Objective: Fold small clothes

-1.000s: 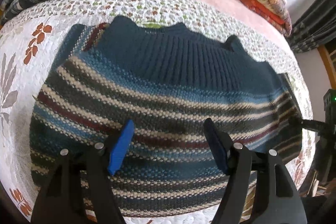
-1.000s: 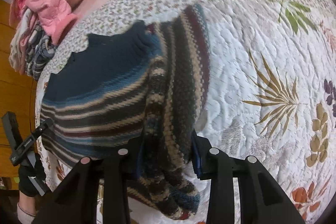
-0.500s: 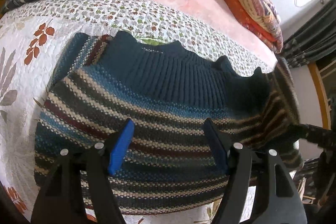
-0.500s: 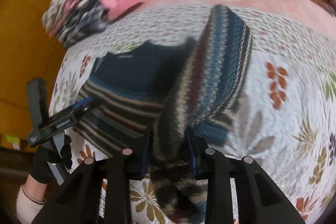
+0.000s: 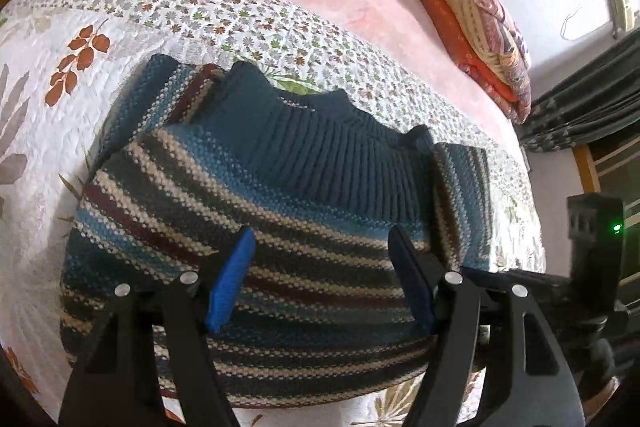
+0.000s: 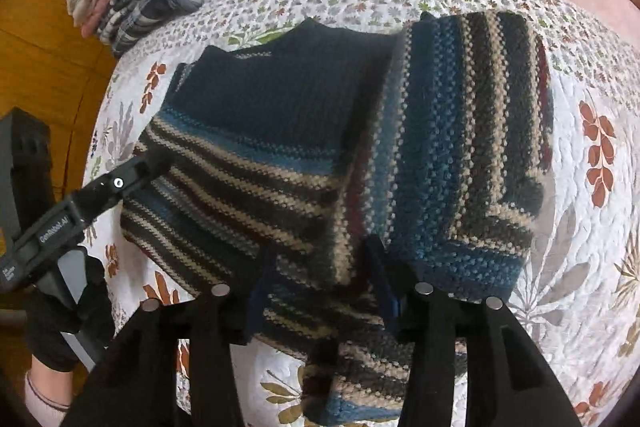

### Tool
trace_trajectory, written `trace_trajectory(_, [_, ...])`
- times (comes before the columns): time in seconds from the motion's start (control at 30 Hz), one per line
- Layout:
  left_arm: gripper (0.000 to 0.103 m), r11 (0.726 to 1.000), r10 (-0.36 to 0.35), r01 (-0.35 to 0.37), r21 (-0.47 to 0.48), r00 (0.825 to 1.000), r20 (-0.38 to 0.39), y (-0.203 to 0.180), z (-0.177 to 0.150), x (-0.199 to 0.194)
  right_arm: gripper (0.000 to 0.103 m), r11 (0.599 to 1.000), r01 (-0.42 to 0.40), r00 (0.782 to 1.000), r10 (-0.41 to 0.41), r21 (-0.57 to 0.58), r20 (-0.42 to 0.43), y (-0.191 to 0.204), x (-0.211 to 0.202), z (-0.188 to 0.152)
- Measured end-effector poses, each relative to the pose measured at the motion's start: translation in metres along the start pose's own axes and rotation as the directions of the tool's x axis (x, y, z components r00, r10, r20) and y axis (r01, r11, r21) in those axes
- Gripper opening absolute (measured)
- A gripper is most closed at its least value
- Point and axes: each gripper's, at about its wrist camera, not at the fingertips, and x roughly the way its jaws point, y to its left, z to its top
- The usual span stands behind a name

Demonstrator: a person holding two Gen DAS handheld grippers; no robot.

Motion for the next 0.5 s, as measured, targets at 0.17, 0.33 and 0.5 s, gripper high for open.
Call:
trace_trajectory(0.17, [0.069, 0.989, -0.142, 0.142, -0.031, 0.99, -0.021, -0.018, 0.001, 0.0, 0.05, 0.993, -0.113, 0.992, 0.11, 0.043, 0.06, -0.012, -0.035, -0.007])
trace_trajectory(0.33, [0.069, 0.955, -0.292, 0.286, -0.07, 0.952, -0.094, -0.051, -0.01, 0.02, 0.057, 0.985, -0.156, 0.98, 0.145, 0.067, 0.138, -0.044, -0.086, -0.034])
trace_trajectory(0.5, [0.071, 0.915, -0.399, 0.377, -0.144, 0.898, -0.184, -0.086, -0.03, 0.06, 0.06, 0.979, -0.149, 0.983, 0.132, 0.137, 0.127, -0.09, -0.082, -0.054])
